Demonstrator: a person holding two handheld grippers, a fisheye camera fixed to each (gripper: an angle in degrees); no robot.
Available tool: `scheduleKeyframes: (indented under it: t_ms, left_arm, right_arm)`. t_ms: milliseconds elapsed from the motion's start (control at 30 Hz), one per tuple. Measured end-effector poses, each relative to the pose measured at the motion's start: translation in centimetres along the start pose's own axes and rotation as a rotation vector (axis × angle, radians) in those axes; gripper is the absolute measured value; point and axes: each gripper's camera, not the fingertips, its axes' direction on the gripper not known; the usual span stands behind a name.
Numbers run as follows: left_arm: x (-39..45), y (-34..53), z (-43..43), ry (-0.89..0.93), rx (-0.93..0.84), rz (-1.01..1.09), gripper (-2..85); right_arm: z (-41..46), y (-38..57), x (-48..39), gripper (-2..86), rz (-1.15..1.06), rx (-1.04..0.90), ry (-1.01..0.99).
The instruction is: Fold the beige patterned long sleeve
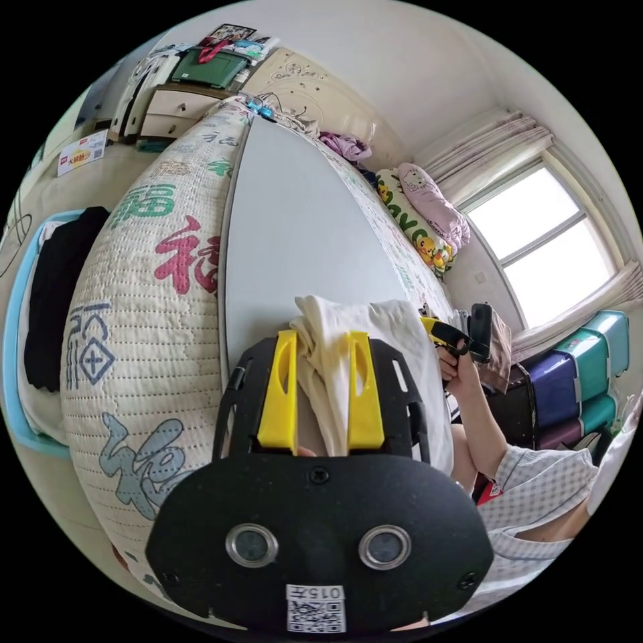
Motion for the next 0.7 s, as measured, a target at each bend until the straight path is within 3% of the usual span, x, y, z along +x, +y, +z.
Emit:
scheduleKeyframes:
  t_ms: [200, 300, 400, 533, 700]
  left_arm:
    - [-0.2, 1.4, 0.8, 0.041, -0.05, 0.007, 6.4]
    - [2.1, 3.3, -0.8, 0.015, 0.014, 0.063, 5.3]
    - [5.4, 6.7, -4.5, 0.123, 0.133, 0.135, 5.0]
    - [16.8, 13.7, -11.3, 0.093, 0.257, 0.37, 4.2]
    - [31.6, 19.4, -16.1, 0.196, 0.356, 0.6, 3.2]
  right_arm:
    - [-0.7, 1.1, -1.3, 10.7, -0.047, -0.011, 0.035]
    - [-2.9, 2.5, -3.3, 8.9, -0.109, 0.055, 0.029]
    - [-7.1, 5.6, -5.3, 8.4, -0.147, 0.186, -0.057]
    - [-13.8, 10.1, -9.4, 8.2, -0.282, 0.319, -0.089]
    - [-25.9, 17.6, -15.3, 8.1, -0.424, 0.536, -0.046]
